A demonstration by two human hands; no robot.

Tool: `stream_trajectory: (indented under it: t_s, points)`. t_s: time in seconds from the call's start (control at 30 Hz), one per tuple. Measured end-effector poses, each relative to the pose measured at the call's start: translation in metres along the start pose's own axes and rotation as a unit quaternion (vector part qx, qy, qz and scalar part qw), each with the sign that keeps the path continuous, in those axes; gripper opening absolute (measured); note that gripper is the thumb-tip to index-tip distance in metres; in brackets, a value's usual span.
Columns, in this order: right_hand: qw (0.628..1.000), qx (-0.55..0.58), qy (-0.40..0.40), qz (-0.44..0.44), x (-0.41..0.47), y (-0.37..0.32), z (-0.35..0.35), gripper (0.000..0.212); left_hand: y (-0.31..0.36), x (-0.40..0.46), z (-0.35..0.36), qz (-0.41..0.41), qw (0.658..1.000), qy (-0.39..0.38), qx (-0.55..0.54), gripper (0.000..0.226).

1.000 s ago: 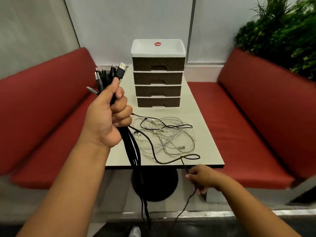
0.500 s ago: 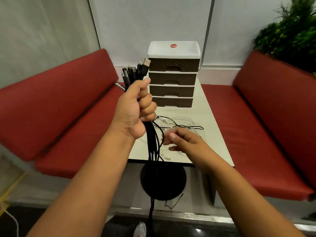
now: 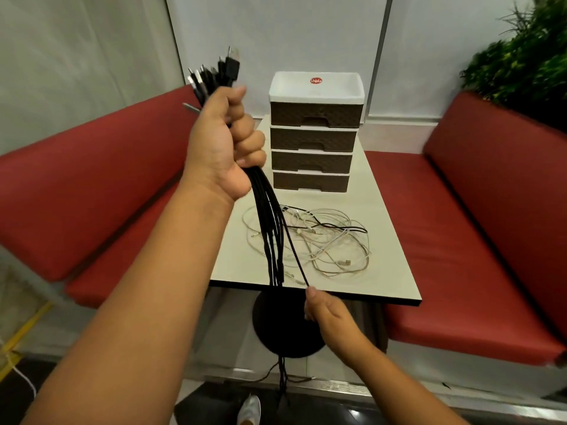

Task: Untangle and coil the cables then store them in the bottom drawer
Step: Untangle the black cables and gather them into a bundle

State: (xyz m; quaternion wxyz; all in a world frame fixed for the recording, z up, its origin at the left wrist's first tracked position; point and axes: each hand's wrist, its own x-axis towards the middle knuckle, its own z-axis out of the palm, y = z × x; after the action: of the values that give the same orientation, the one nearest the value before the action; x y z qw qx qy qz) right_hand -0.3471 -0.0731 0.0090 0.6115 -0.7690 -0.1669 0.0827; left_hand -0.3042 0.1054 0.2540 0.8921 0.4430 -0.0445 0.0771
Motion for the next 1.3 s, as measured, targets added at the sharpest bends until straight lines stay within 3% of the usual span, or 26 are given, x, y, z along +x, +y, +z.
stream_trajectory:
  t_s: [0.2, 0.43, 0.5, 0.6, 0.67, 0.77, 0.83, 0.9, 1.0, 1.13, 1.23, 1.3]
  points:
    - [0.988, -0.127, -0.084, 0.038, 0.004, 0.037, -0.009, 0.042, -0.016, 0.0, 0.007, -0.005, 1.0, 0.008, 0.023, 0.053]
    - [0.929, -0.238, -0.2, 0.199, -0.011, 0.09, -0.036, 0.018, 0.002, 0.003, 0.011, 0.023, 1.0, -0.001, -0.011, 0.05]
    - [0.923, -0.257, -0.191, 0.213, -0.009, 0.08, -0.045, 0.019, 0.005, 0.002, 0.012, 0.025, 1.0, -0.003, -0.008, 0.048]
    - [0.896, -0.358, -0.183, 0.188, 0.011, 0.036, -0.057, 0.055, 0.005, 0.001, 0.015, 0.031, 0.999, -0.003, -0.003, 0.047]
    - [0.908, -0.376, -0.142, 0.118, 0.025, -0.007, -0.058, 0.063, 0.002, 0.0, 0.02, 0.031, 1.0, -0.004, 0.003, 0.048]
    - [0.989, -0.136, -0.046, -0.045, 0.034, -0.076, -0.046, 0.049, -0.007, -0.001, 0.03, 0.027, 0.999, -0.003, 0.018, 0.048]
    - [0.993, 0.022, -0.024, -0.112, 0.035, -0.111, -0.034, 0.037, -0.012, -0.002, 0.037, 0.024, 0.999, -0.008, 0.023, 0.048]
    - [0.987, 0.06, 0.017, -0.145, 0.037, -0.123, -0.022, 0.029, -0.015, -0.002, 0.043, 0.019, 1.0, -0.01, 0.016, 0.047]
    - [0.98, 0.036, 0.094, -0.171, 0.037, -0.106, -0.01, 0.035, -0.013, -0.002, 0.045, 0.016, 1.0, -0.005, 0.003, 0.045]
    - [0.98, -0.018, 0.143, -0.137, 0.025, -0.042, -0.01, 0.038, 0.002, 0.002, 0.037, 0.036, 0.999, 0.008, 0.01, 0.045]
    - [0.984, -0.132, 0.115, -0.045, 0.008, 0.008, -0.014, 0.052, 0.006, 0.003, 0.032, 0.044, 0.998, 0.014, 0.041, 0.046]
    - [0.986, -0.149, 0.069, 0.012, -0.006, 0.029, -0.015, 0.053, 0.002, 0.002, 0.027, 0.044, 0.997, 0.025, 0.054, 0.046]
